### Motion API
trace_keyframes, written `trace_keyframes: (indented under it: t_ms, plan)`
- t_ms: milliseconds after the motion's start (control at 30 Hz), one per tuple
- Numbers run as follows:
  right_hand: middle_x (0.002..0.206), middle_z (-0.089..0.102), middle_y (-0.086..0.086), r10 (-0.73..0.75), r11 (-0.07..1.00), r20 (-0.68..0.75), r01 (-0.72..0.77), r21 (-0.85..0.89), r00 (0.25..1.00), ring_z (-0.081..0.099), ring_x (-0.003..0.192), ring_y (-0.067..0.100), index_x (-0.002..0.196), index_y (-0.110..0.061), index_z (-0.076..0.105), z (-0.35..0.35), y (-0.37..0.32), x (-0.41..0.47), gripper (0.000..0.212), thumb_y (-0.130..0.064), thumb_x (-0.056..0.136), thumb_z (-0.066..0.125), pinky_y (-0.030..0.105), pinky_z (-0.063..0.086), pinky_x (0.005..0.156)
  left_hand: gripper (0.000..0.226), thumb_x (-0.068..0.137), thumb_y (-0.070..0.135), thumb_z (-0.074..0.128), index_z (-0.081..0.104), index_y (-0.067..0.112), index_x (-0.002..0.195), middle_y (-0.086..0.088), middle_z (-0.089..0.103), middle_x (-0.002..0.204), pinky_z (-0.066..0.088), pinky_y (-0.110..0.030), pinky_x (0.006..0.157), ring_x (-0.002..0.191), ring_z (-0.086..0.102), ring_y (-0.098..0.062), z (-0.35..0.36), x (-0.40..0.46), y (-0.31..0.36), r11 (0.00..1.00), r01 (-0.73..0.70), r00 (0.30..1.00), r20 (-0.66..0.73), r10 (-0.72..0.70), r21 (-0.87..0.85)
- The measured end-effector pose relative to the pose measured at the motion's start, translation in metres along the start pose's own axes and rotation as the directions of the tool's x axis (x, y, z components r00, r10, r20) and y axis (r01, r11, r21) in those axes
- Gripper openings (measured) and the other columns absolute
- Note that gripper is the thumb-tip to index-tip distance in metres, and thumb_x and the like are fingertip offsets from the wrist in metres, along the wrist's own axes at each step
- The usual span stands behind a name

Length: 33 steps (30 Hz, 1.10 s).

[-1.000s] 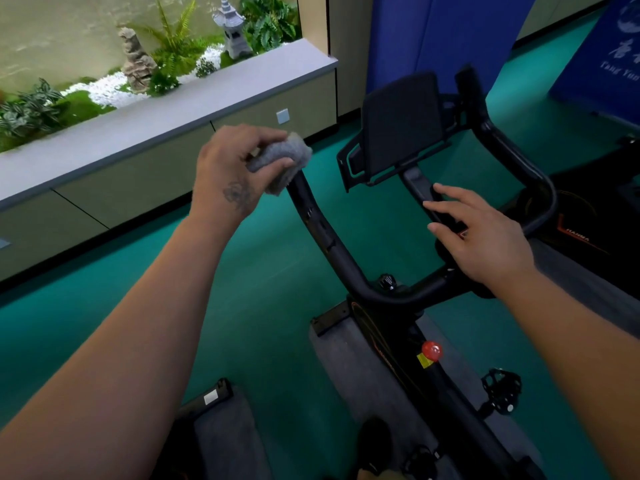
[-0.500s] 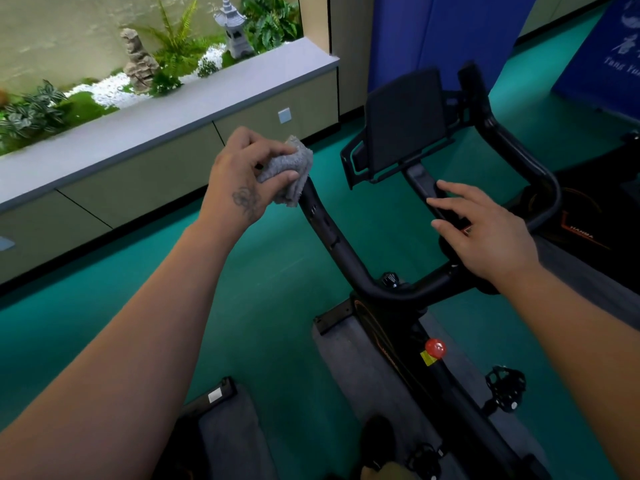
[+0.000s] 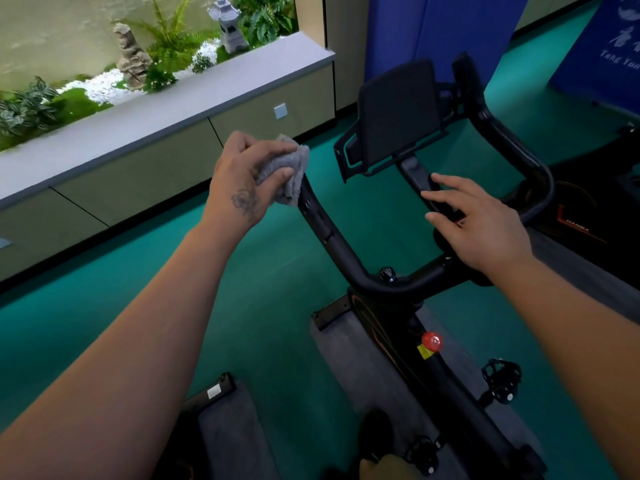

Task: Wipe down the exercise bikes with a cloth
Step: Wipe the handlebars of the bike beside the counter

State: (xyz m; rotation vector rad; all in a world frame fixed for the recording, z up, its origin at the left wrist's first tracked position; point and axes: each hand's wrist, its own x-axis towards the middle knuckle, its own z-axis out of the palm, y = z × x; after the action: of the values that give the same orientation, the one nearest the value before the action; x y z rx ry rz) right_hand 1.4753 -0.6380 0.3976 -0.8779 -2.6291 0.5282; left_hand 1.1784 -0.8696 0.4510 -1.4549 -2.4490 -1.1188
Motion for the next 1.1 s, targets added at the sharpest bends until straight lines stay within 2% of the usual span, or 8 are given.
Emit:
trace_keyframes:
  t_ms: [200, 333, 467, 567, 700, 933, 1000, 1100]
  plan:
    - [0.158, 0.039, -0.032, 0.0, 1.0, 0.006, 0.0, 0.004, 1.0, 0.065, 0.072, 0.002, 0.136, -0.048, 0.062, 0.001, 0.001, -0.001, 0.035, -0.051, 0.101, 0.061, 0.032, 0.042, 0.084, 0.036, 0.096, 0.022, 0.079, 0.075, 0.028, 0.131, -0.003, 0.046, 0.111, 0.034, -0.002, 0.085, 0.098, 0.045, -0.01, -0.002, 0.004, 0.003, 0.999, -0.013, 0.999, 0.045, 0.011, 0.037]
    - [0.158, 0.039, -0.032, 0.0, 1.0, 0.008, 0.0, 0.007, 1.0, 0.065, 0.071, 0.001, 0.136, -0.048, 0.062, 0.001, 0.0, 0.0, 0.035, -0.05, 0.101, 0.061, 0.033, 0.043, 0.085, 0.037, 0.096, 0.018, 0.079, 0.075, 0.025, 0.132, -0.002, 0.047, 0.11, 0.039, -0.021, 0.086, 0.095, 0.041, -0.004, 0.009, -0.016, 0.005, 0.999, -0.012, 0.996, 0.088, 0.009, 0.037]
    - [0.158, 0.04, -0.031, 0.001, 1.0, 0.002, -0.001, 0.001, 1.0, 0.067, 0.076, 0.007, 0.136, -0.047, 0.063, 0.0, 0.0, -0.001, 0.035, -0.05, 0.101, 0.061, 0.034, 0.044, 0.086, 0.036, 0.096, 0.014, 0.077, 0.076, 0.022, 0.131, -0.002, 0.049, 0.108, 0.03, -0.001, 0.083, 0.094, 0.041, -0.004, 0.011, -0.018, 0.005, 0.999, -0.041, 0.994, 0.099, 0.037, 0.032]
    - [0.158, 0.04, -0.031, 0.002, 1.0, 0.0, -0.002, 0.0, 1.0, 0.067, 0.077, 0.008, 0.136, -0.047, 0.063, 0.001, -0.001, -0.001, 0.035, -0.049, 0.101, 0.062, 0.034, 0.044, 0.087, 0.036, 0.097, 0.017, 0.076, 0.076, 0.026, 0.132, -0.002, 0.049, 0.11, 0.028, 0.002, 0.083, 0.099, 0.047, -0.012, 0.005, -0.007, 0.005, 0.999, 0.01, 0.997, 0.082, -0.014, 0.053]
    - [0.158, 0.04, -0.031, 0.006, 1.0, 0.002, -0.006, -0.007, 1.0, 0.066, 0.075, 0.006, 0.136, -0.047, 0.062, 0.001, -0.001, -0.001, 0.035, -0.05, 0.101, 0.061, 0.035, 0.044, 0.088, 0.035, 0.098, 0.017, 0.076, 0.076, 0.026, 0.131, -0.001, 0.047, 0.112, 0.031, 0.002, 0.084, 0.1, 0.047, -0.012, 0.008, -0.01, 0.01, 0.999, 0.043, 0.996, 0.08, -0.045, 0.028]
    - [0.158, 0.038, -0.032, 0.011, 1.0, 0.019, -0.011, -0.004, 1.0, 0.066, 0.077, 0.008, 0.136, -0.049, 0.062, -0.001, -0.003, -0.001, 0.039, -0.055, 0.097, 0.065, 0.035, 0.046, 0.087, 0.036, 0.097, 0.018, 0.077, 0.076, 0.024, 0.133, -0.009, 0.052, 0.112, 0.043, -0.028, 0.091, 0.102, 0.049, -0.015, 0.024, -0.037, 0.01, 0.999, 0.049, 0.985, 0.164, -0.044, -0.024]
    - [0.158, 0.038, -0.033, 0.017, 1.0, 0.028, -0.016, -0.007, 0.999, 0.066, 0.079, 0.009, 0.136, -0.049, 0.061, -0.002, -0.003, 0.0, 0.043, -0.057, 0.094, 0.068, 0.038, 0.049, 0.09, 0.036, 0.097, 0.019, 0.078, 0.076, 0.024, 0.132, -0.008, 0.053, 0.112, 0.043, -0.025, 0.09, 0.102, 0.05, -0.013, 0.023, -0.031, 0.009, 0.998, 0.051, 0.987, 0.152, -0.046, -0.03]
    - [0.159, 0.037, -0.032, 0.009, 1.0, 0.027, -0.009, -0.002, 1.0, 0.067, 0.085, 0.009, 0.137, -0.049, 0.061, -0.003, -0.003, 0.001, 0.046, -0.056, 0.092, 0.069, 0.046, 0.053, 0.096, 0.035, 0.096, 0.021, 0.079, 0.076, 0.025, 0.131, -0.001, 0.05, 0.109, 0.038, -0.009, 0.086, 0.097, 0.046, -0.006, 0.019, -0.021, 0.009, 0.997, 0.077, 0.992, 0.104, -0.074, -0.029]
